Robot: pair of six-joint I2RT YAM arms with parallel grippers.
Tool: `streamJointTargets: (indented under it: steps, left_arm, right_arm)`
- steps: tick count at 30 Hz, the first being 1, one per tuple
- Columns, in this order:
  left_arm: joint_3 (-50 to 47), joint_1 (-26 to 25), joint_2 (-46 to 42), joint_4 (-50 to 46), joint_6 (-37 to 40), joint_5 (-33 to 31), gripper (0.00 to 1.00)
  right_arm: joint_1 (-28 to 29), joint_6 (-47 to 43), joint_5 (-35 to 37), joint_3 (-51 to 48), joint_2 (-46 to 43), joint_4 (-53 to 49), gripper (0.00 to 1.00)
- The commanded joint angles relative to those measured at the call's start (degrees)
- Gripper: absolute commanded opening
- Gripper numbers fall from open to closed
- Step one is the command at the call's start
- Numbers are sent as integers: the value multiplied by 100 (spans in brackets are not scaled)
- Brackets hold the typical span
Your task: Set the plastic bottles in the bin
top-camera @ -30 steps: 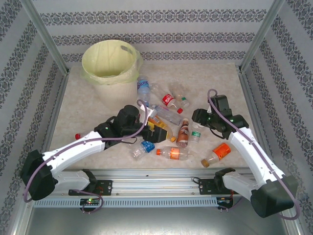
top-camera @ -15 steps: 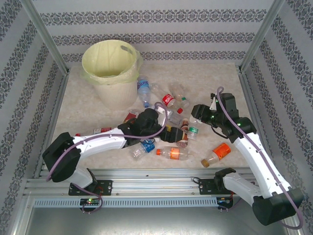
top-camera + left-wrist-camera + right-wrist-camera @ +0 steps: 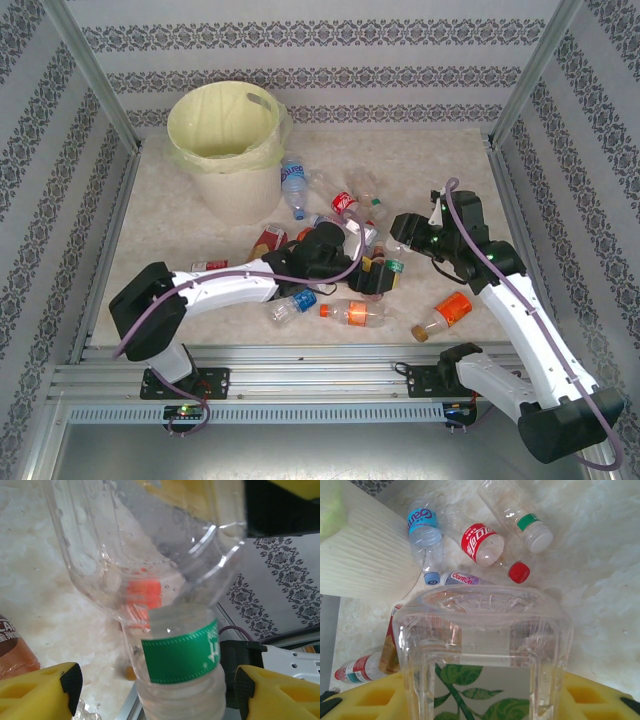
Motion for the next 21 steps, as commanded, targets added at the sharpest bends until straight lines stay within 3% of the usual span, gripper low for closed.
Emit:
streamJointTargets:
  steps: [1,5,16,21]
  left_arm:
    - [230,-100,106,368,-124,146,80]
    - [333,-124,191,407,-182,112,75]
    - [371,-153,321,675,-474,230,51]
    - [349,-162,261,650,-493,187,45]
  right_arm:
    - [65,115,-31,164,-98,56,52]
    - [89,133,7,144,-146,46,52]
    - [93,155,123,0,-242,22,52]
    - [119,98,309,-13,-295,-94,54]
